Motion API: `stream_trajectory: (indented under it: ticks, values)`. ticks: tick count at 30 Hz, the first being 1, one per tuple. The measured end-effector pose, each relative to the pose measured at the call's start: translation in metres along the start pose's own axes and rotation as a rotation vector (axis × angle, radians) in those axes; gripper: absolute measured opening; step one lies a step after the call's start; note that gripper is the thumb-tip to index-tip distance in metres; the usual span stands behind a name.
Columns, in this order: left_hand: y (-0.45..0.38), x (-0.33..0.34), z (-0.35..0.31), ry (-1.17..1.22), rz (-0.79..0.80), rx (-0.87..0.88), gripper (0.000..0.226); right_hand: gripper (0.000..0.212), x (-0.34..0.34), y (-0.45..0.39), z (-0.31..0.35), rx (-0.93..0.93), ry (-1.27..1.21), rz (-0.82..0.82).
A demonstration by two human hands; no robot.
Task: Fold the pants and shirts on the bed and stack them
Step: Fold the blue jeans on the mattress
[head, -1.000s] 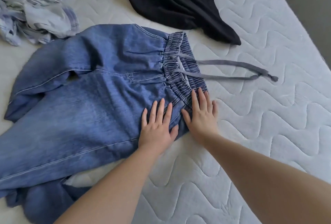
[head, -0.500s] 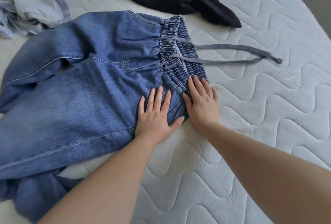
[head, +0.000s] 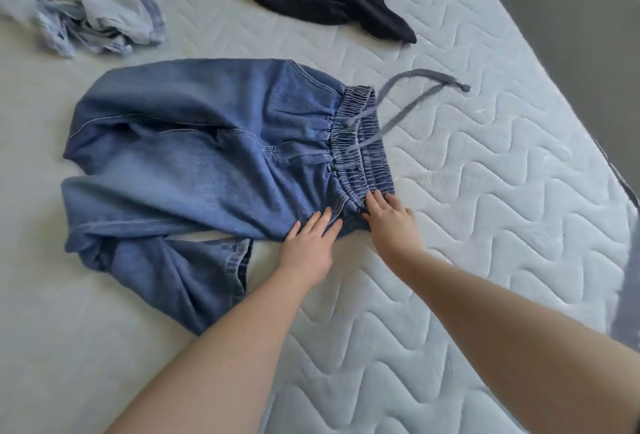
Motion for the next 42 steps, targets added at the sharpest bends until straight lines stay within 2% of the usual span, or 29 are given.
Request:
stream_trajectory:
  ticks: [3, 8, 11, 13, 15, 17, 20, 24, 29, 31, 34, 36, 40, 42]
  values:
    - [0.040, 0.011, -0.033, 0.037, 0.057, 0.068, 0.053, 0.049, 0.016, 0.064, -0.013, 0.029, -0.012, 0.019]
    - [0.095, 0.022, -0.085, 0.083, 0.252, 0.157, 0.034, 0.044, 0.050, 0.170, -0.045, -0.004, -0.109, 0.016]
    - [0.106, 0.022, -0.105, 0.208, 0.322, 0.170, 0.031, 0.045, 0.069, 0.212, -0.069, 0.049, -0.111, -0.009]
    - [0.097, 0.012, -0.116, 0.237, 0.266, 0.198, 0.029, 0.048, 0.076, 0.224, -0.083, 0.089, -0.145, 0.007]
    - [0.076, -0.004, -0.129, 0.251, 0.139, 0.247, 0.028, 0.059, 0.080, 0.226, -0.092, 0.132, -0.207, 0.061]
    - [0.050, -0.022, -0.144, 0.250, 0.033, 0.290, 0.031, 0.084, 0.086, 0.224, -0.103, 0.252, -0.322, 0.100]
    - [0.011, -0.043, -0.161, 0.203, -0.012, 0.266, 0.040, 0.113, 0.097, 0.219, -0.111, 0.410, -0.458, 0.109]
    - [-0.026, -0.055, -0.175, 0.109, 0.023, 0.247, 0.040, 0.118, 0.100, 0.205, -0.107, 0.450, -0.365, 0.070]
    - [-0.056, -0.052, -0.197, -0.055, 0.074, 0.129, 0.061, 0.121, 0.097, 0.191, -0.113, 0.447, -0.356, 0.148]
    - [-0.061, -0.047, -0.202, -0.093, 0.077, 0.034, 0.056, 0.121, 0.097, 0.189, -0.113, 0.447, -0.344, 0.151]
    - [-0.061, -0.043, -0.203, -0.117, 0.041, -0.011, 0.031, 0.122, 0.098, 0.186, -0.114, 0.446, -0.340, 0.161]
    - [-0.053, -0.048, -0.201, 0.117, -0.029, 0.032, 0.003, 0.123, 0.098, 0.185, -0.115, 0.451, -0.335, 0.172]
    - [-0.017, -0.056, -0.182, 1.026, 0.001, 0.095, 0.011, 0.125, 0.097, 0.186, -0.113, 0.449, -0.329, 0.164]
    - [0.002, -0.066, -0.171, 1.329, 0.005, 0.154, 0.024, 0.127, 0.094, 0.186, -0.113, 0.449, -0.334, 0.163]
Point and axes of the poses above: each hand's wrist, its own y-axis away from the middle knuckle, its own x-axis out of the palm, z = x × y, the point moved 4 cm from there along -y, towards the middle knuckle, and after that the axes turned 10 degrees about z, right-handed, at the moved point
